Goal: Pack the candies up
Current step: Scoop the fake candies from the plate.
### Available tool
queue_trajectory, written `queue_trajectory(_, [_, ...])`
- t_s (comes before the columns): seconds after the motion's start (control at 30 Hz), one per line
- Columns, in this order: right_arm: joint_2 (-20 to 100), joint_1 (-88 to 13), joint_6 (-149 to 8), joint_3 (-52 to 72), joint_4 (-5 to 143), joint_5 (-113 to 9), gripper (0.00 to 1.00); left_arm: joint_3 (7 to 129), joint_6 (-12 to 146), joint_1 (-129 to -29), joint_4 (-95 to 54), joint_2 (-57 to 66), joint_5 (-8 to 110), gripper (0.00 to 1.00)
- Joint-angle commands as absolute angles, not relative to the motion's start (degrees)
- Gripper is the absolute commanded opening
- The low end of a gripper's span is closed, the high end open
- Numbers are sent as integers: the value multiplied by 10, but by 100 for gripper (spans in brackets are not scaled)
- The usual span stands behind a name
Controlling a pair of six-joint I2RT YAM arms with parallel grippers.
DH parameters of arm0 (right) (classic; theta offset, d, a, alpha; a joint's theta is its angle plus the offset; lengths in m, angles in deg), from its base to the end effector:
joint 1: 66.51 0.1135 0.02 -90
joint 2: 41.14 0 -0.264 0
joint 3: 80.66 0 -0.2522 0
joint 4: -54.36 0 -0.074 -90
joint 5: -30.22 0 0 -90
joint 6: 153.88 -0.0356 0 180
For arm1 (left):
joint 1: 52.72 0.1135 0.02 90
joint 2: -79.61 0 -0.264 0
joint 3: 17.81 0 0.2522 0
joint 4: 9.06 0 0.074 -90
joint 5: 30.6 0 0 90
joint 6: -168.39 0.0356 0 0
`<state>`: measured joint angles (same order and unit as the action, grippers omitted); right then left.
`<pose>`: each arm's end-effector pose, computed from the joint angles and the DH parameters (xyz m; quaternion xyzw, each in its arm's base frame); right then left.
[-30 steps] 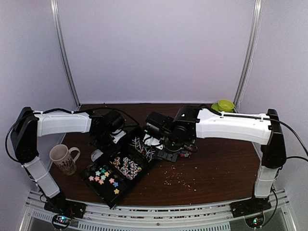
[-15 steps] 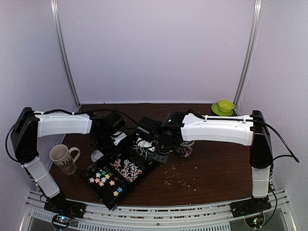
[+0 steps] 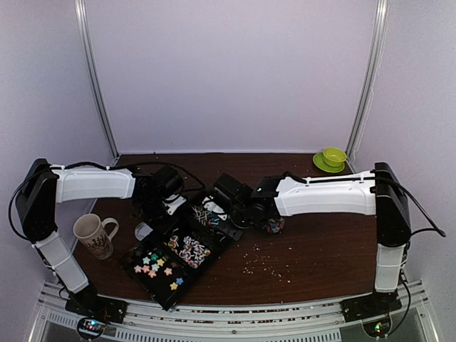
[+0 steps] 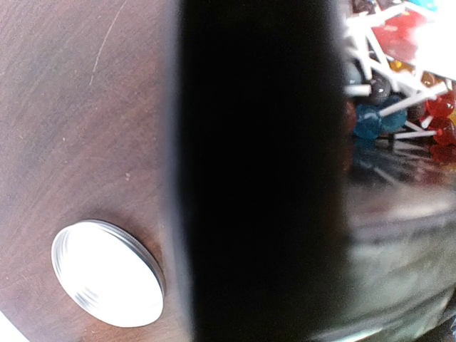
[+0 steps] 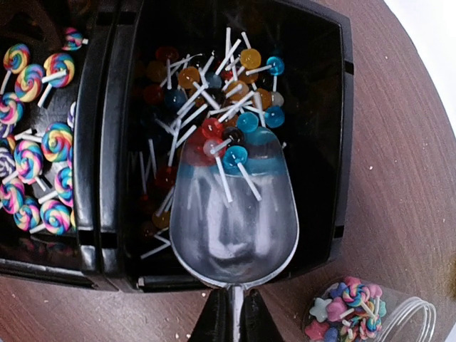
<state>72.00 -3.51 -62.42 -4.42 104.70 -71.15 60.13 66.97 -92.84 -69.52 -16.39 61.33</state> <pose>0.2003 0.3777 0.2211 -0.4904 0.8263 0.0508 0.2722 0.2372 -0.1983 0.1905 0.2449 0.9642 -0.0284 0.0973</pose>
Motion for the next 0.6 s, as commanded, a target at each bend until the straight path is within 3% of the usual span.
queue_trajectory(0.0, [728, -39, -625, 7, 948, -678, 0, 616, 685, -936, -638, -131, 545, 0])
queue_trajectory(0.57, [686, -40, -623, 185, 660, -669, 0, 614, 683, -928, -633, -132, 526, 0])
